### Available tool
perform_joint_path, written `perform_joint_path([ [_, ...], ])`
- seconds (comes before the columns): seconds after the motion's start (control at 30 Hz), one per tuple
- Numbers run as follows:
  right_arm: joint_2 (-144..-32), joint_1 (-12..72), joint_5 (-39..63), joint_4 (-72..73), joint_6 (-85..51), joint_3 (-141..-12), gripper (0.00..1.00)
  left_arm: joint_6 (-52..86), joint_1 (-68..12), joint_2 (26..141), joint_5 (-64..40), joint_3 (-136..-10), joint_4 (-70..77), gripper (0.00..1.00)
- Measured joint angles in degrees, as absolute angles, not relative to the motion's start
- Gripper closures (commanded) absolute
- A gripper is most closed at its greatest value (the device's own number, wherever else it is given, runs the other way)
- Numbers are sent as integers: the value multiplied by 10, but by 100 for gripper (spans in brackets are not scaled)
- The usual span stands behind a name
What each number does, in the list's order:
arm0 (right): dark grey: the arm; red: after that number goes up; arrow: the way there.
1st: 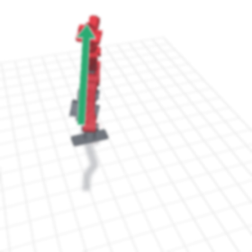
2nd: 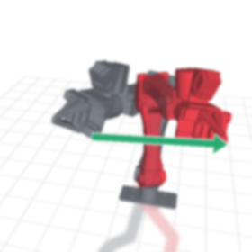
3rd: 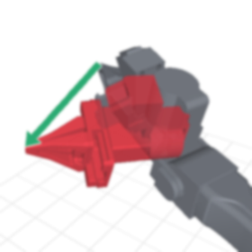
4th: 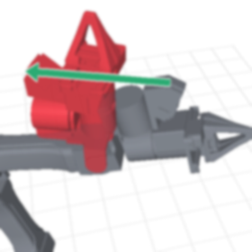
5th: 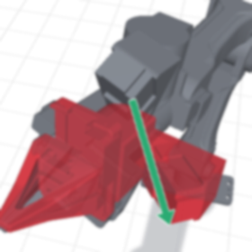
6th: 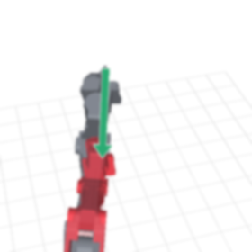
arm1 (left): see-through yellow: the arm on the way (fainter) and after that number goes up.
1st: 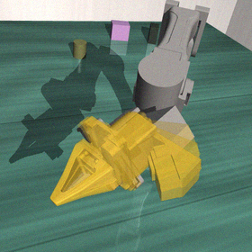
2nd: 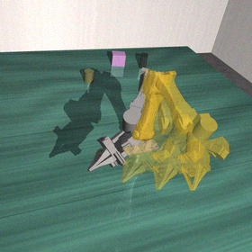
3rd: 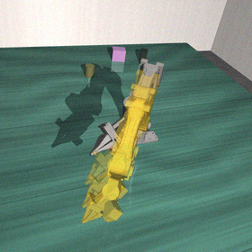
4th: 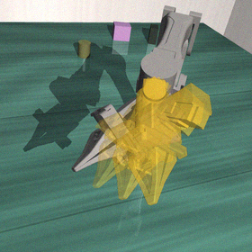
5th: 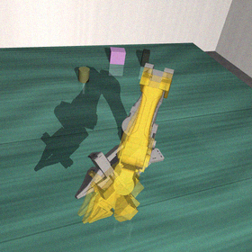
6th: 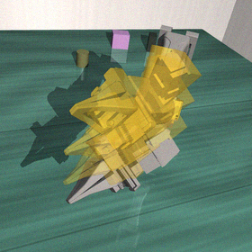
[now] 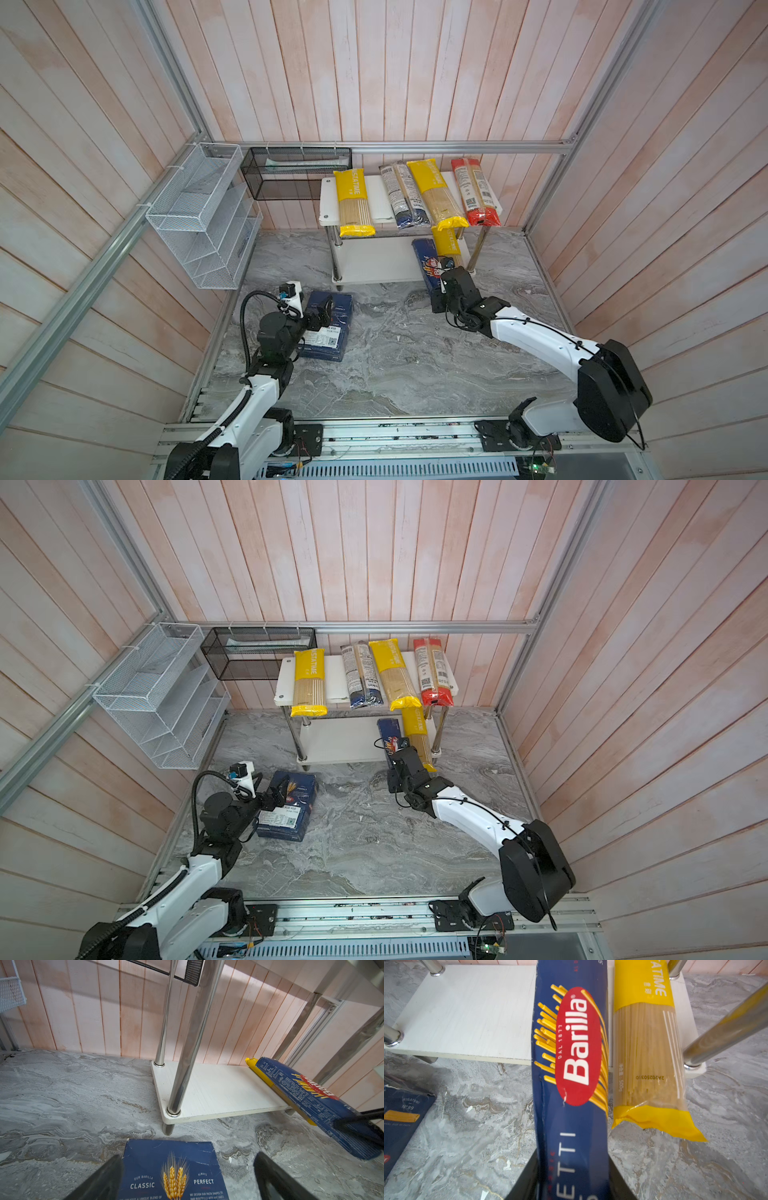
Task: Arrange pasta packages on shelves
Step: Pick up the pasta box from the center of the table, then place the pasta box on the shelf.
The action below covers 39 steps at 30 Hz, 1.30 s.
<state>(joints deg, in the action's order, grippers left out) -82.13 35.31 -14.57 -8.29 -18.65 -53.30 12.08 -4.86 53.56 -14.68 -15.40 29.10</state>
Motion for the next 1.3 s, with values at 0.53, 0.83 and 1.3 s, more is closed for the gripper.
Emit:
perform_joint_path([
  [0.53, -903, 325, -132, -38, -164, -582, 69, 122, -49, 536, -147, -154, 291, 0],
  [0.83, -931, 313, -133, -15, -165, -591, 69, 122, -49, 536, -147, -154, 291, 0],
  [1.3, -983, 304, -135, -10, -164, -640, 69, 123, -49, 536, -147, -154, 291, 0],
])
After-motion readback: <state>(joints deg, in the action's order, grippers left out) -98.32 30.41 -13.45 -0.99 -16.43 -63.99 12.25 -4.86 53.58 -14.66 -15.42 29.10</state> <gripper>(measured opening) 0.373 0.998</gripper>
